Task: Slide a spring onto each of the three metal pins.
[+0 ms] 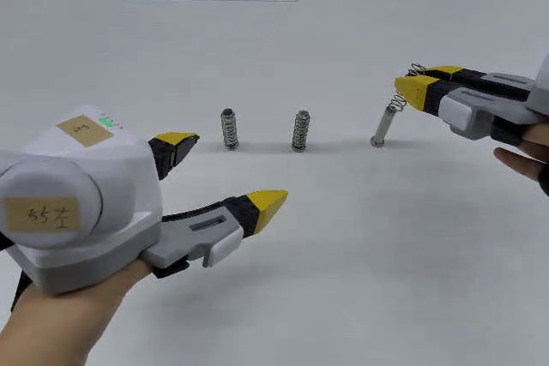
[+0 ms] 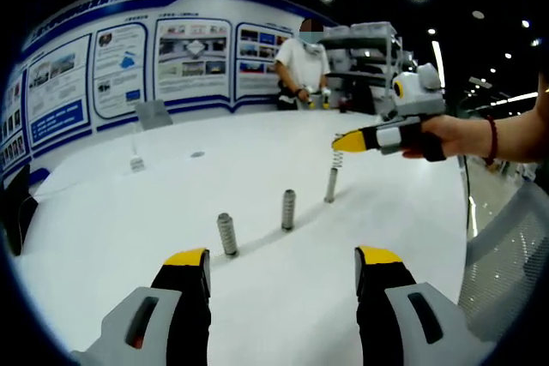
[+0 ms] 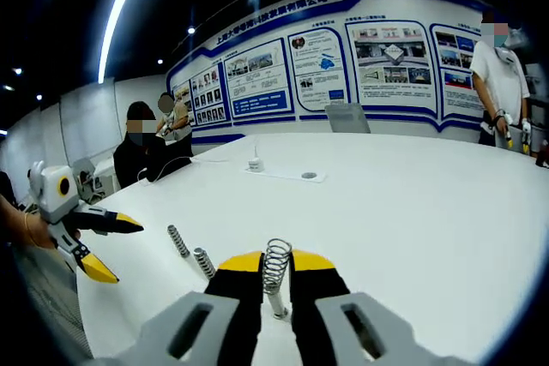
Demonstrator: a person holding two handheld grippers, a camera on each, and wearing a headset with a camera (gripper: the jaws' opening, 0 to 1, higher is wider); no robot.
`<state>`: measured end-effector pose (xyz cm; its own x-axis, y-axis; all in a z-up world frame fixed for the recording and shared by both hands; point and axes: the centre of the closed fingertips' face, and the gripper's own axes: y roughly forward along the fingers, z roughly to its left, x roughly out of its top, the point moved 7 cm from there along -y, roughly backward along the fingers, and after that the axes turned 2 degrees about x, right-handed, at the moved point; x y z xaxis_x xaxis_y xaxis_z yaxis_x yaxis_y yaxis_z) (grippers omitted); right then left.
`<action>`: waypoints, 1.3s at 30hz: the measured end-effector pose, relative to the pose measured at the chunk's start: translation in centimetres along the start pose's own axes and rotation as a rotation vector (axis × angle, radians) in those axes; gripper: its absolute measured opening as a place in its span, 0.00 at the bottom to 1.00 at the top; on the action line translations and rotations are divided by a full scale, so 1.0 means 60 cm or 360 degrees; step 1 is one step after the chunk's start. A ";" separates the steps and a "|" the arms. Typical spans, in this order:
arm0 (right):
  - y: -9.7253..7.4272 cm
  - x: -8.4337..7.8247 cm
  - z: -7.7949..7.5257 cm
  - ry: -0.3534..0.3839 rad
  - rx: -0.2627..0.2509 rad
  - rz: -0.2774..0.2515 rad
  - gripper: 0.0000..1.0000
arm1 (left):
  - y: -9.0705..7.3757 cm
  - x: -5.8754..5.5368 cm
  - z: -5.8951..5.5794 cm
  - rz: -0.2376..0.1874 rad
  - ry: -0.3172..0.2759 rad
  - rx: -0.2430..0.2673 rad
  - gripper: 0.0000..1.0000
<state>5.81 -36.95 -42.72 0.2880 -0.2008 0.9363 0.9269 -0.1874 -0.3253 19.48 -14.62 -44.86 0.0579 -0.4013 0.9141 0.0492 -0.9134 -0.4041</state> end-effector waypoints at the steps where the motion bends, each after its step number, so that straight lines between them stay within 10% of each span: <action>1: 0.001 -0.001 0.000 -0.0001 0.0001 0.0005 0.12 | 0.000 -0.001 0.001 0.0004 -0.0004 0.0005 0.71; 27: 0.019 -0.027 0.029 -0.0326 -0.0028 0.0199 0.12 | 0.000 -0.006 0.011 0.0014 -0.0050 0.0046 0.85; 39: 0.030 -0.050 0.025 -0.0274 -0.0044 0.0248 0.12 | 0.001 -0.008 0.013 0.0021 -0.0046 0.0047 0.84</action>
<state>6.95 -35.25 -45.94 0.4663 -0.0628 0.8824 0.8617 -0.1934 -0.4692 20.25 -14.45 -45.33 0.0874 -0.4109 0.9075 0.0777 -0.9054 -0.4174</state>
